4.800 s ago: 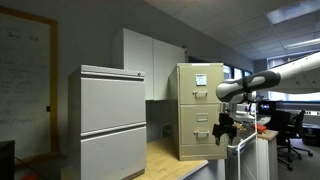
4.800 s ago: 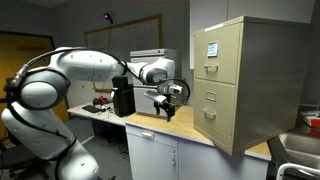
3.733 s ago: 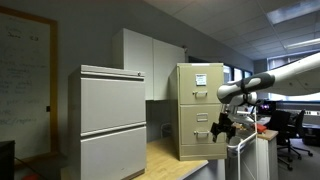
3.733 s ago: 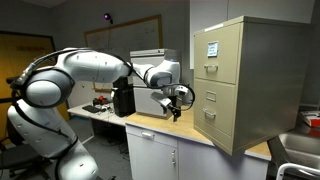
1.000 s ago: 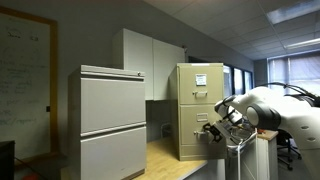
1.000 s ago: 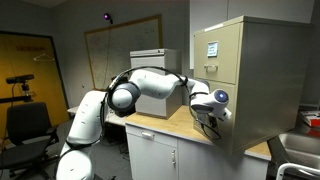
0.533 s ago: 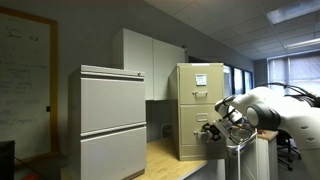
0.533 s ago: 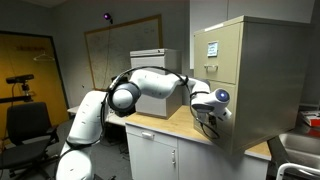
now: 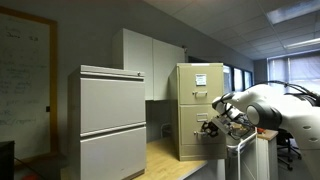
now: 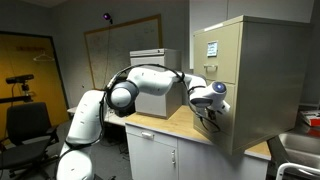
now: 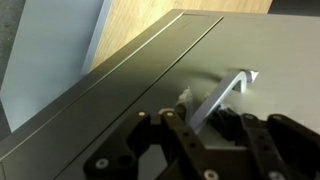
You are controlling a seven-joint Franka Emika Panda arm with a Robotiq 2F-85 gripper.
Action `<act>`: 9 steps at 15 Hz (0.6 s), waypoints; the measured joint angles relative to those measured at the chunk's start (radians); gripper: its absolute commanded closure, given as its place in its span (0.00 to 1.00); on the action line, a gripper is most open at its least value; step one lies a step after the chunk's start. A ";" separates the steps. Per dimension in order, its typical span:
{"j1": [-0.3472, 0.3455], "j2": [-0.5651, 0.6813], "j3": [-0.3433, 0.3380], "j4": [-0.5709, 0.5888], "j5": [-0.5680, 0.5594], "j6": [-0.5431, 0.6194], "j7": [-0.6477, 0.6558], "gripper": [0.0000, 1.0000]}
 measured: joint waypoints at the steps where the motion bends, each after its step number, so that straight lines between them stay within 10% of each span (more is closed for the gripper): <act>1: 0.007 0.000 0.001 0.005 -0.031 0.009 0.000 0.91; 9: 0.028 -0.049 0.026 -0.062 -0.163 0.099 -0.024 0.90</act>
